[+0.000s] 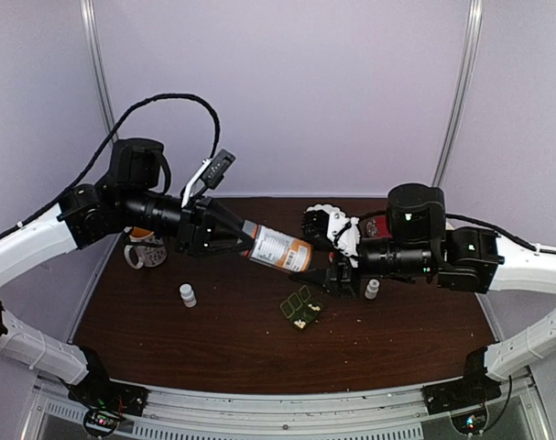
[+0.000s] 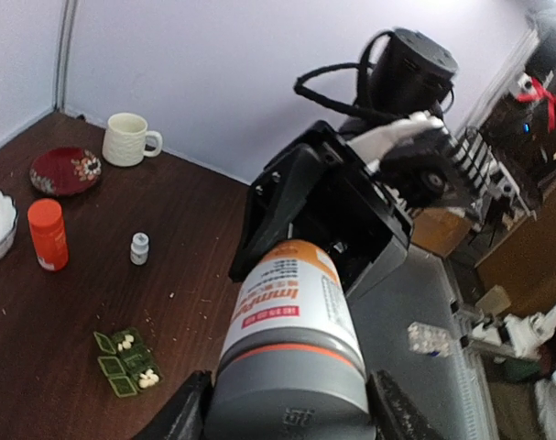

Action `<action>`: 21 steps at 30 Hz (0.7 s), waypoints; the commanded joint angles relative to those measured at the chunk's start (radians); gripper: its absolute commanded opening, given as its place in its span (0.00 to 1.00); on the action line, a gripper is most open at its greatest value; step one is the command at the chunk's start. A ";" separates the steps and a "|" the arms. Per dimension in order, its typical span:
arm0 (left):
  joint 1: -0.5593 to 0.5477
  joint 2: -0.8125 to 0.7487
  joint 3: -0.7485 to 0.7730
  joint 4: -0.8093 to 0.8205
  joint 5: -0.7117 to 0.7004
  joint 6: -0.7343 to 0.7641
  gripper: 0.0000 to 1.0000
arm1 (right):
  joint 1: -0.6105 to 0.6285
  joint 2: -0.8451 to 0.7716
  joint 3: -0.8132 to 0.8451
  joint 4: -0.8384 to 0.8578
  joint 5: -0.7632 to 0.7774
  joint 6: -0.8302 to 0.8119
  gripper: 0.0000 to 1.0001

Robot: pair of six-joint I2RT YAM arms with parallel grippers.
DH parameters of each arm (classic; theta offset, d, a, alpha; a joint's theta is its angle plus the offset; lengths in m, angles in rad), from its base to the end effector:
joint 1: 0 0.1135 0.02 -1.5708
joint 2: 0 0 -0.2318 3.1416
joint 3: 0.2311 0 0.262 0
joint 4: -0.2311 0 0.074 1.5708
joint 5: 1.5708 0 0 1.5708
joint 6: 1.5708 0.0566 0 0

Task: Sort the pills into containers
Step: Screw the lid of the pill bottle onto the pill bottle.

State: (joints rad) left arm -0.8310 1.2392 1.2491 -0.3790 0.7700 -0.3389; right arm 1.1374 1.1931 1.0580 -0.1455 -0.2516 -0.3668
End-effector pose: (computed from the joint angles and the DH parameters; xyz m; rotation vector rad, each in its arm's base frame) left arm 0.1771 -0.2525 0.3538 1.0590 1.8627 -1.4789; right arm 0.1212 0.2955 0.3184 -1.4335 1.2670 0.7619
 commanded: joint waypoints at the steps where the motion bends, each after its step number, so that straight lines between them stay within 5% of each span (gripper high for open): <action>1: -0.021 0.007 -0.041 0.077 0.129 0.383 0.34 | -0.011 -0.029 0.049 0.030 -0.228 0.080 0.00; 8: -0.025 0.083 0.062 -0.049 0.126 0.840 0.23 | -0.040 -0.053 0.024 0.065 -0.356 0.188 0.00; 21: -0.060 0.073 0.139 -0.181 -0.034 1.790 0.25 | -0.062 -0.061 -0.012 0.082 -0.447 0.279 0.00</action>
State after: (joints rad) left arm -0.8623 1.3148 1.3815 -0.5362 0.8516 0.9409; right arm 1.0622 1.1633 1.0515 -0.1658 -0.5049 -0.1539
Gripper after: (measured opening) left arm 0.523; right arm 0.545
